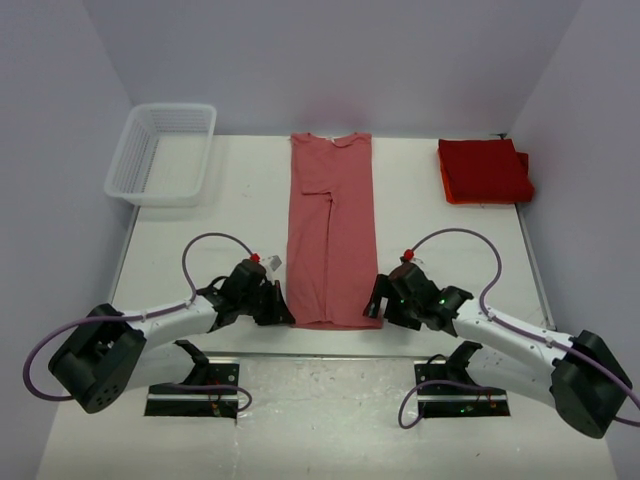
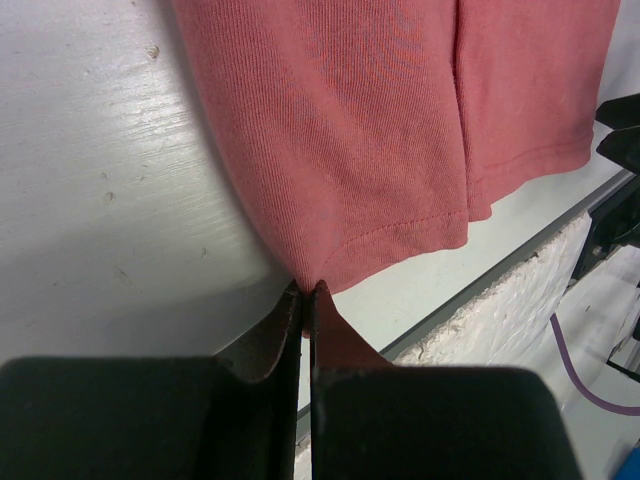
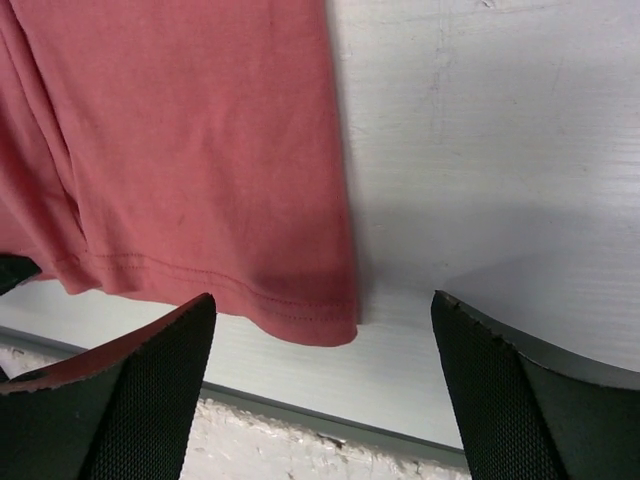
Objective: Fold and stack the t-shirts
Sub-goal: Grab the bottom of the folded rectangular tshirt with both arms, then fold the folded rectangular tshirt in 1/3 of the way
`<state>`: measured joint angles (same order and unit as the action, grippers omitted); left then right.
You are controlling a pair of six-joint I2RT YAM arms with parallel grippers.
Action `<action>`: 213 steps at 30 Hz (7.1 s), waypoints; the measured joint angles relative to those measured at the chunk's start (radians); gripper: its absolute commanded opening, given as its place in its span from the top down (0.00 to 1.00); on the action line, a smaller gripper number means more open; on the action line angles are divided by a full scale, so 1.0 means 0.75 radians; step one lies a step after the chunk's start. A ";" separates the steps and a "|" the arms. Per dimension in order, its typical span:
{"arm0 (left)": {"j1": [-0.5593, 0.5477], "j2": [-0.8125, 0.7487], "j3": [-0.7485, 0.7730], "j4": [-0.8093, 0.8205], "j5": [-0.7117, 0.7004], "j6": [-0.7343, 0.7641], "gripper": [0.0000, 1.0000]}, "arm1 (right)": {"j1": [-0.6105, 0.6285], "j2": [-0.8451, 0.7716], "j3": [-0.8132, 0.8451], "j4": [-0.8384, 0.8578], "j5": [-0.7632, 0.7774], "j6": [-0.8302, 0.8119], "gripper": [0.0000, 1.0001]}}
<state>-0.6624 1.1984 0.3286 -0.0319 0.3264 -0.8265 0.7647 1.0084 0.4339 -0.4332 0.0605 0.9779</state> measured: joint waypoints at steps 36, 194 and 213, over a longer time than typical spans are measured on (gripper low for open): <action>0.000 -0.129 -0.039 -0.098 -0.003 0.020 1.00 | 0.036 0.010 -0.119 0.192 -0.097 0.042 1.00; 0.079 0.758 0.657 0.201 -0.009 0.243 1.00 | -0.530 2.104 2.641 -0.554 -0.537 -0.895 1.00; 0.069 0.778 0.674 0.210 0.020 0.244 1.00 | -0.527 1.291 1.548 -0.329 -0.460 -0.877 1.00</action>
<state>-0.6109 1.7821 0.8341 0.1257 0.3412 -0.6437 0.3695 1.9766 1.5948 -0.6800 -0.2844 0.3199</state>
